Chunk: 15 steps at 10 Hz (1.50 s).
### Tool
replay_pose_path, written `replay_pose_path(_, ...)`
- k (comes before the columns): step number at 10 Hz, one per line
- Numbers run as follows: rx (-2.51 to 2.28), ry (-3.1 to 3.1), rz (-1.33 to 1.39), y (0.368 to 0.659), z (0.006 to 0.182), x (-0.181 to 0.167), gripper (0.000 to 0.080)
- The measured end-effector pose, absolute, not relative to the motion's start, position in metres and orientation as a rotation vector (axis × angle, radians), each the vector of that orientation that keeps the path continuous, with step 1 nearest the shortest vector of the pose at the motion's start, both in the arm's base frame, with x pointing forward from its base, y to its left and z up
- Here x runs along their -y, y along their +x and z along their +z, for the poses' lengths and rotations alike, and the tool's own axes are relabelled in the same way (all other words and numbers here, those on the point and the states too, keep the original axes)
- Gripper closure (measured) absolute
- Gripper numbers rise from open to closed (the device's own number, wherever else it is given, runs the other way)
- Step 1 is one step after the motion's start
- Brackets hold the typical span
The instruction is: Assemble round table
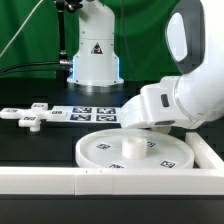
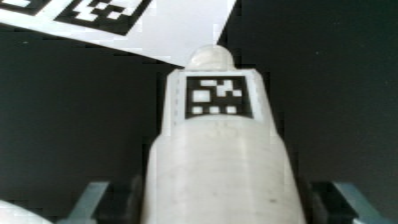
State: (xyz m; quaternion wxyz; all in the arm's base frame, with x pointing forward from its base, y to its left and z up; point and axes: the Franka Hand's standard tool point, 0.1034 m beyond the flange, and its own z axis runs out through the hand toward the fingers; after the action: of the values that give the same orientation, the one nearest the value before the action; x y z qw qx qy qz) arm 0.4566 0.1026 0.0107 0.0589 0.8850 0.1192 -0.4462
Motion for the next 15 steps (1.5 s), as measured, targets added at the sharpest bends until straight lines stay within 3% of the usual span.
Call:
replay_pose_path(3, -0.361, 2.673, -1.366, 0.456, 0.016, -0.103, 0.0393)
replay_pose_path(7, -0.445, 2.650, -1.436, 0.463, 0.075, -0.096, 0.0392)
replay_pose_path(8, -0.464, 2.665, -1.421, 0.467, 0.080, -0.094, 0.0392)
replay_pose_path(12, -0.486, 2.773, -1.218, 0.483, 0.071, -0.099, 0.0390)
replay_pose_path(15, -0.408, 2.866, -0.997, 0.489, 0.085, -0.085, 0.0390)
